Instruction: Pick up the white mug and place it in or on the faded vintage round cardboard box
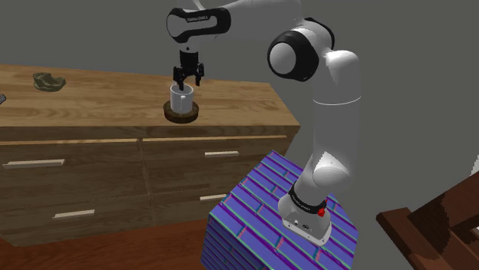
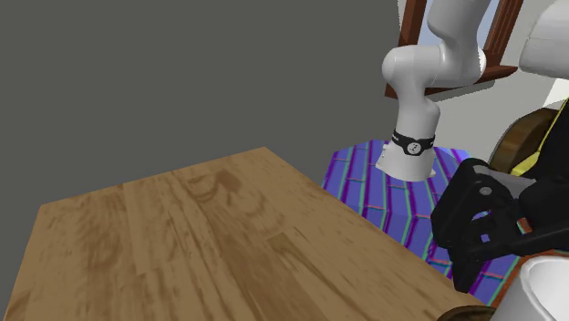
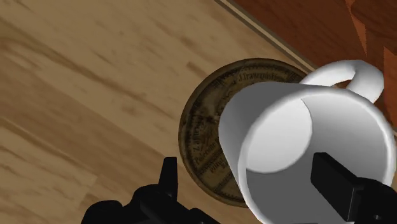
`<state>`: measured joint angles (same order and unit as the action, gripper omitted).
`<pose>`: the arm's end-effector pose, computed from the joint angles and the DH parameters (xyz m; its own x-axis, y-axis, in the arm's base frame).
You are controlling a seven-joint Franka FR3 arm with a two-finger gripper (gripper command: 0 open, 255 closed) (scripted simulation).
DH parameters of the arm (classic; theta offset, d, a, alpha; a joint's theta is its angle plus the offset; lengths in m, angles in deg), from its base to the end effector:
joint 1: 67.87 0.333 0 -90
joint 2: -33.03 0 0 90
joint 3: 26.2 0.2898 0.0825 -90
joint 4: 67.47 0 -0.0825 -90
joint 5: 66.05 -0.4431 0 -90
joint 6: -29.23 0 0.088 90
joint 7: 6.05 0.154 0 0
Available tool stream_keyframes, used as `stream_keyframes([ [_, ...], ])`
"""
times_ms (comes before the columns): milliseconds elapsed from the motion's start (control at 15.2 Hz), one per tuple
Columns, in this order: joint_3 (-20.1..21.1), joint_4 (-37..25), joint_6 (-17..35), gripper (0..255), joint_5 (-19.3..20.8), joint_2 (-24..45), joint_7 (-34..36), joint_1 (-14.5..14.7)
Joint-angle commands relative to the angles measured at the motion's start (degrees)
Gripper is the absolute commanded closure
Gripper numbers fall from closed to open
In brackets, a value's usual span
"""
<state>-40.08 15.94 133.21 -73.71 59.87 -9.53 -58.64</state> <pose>0.7197 -0.0241 0.3235 0.9948 -0.0377 -0.0942 -0.0401 -0.9989 -0.0233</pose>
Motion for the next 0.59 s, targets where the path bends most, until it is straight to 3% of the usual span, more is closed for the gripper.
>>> stream_keyframes([
  [0,-0.1,-3.4,-3.6,0,0.1,-0.1,0.1,-0.3],
  [528,-0.1,-5.1,-5.1,0,0.1,0.0,0.2,-0.4],
])
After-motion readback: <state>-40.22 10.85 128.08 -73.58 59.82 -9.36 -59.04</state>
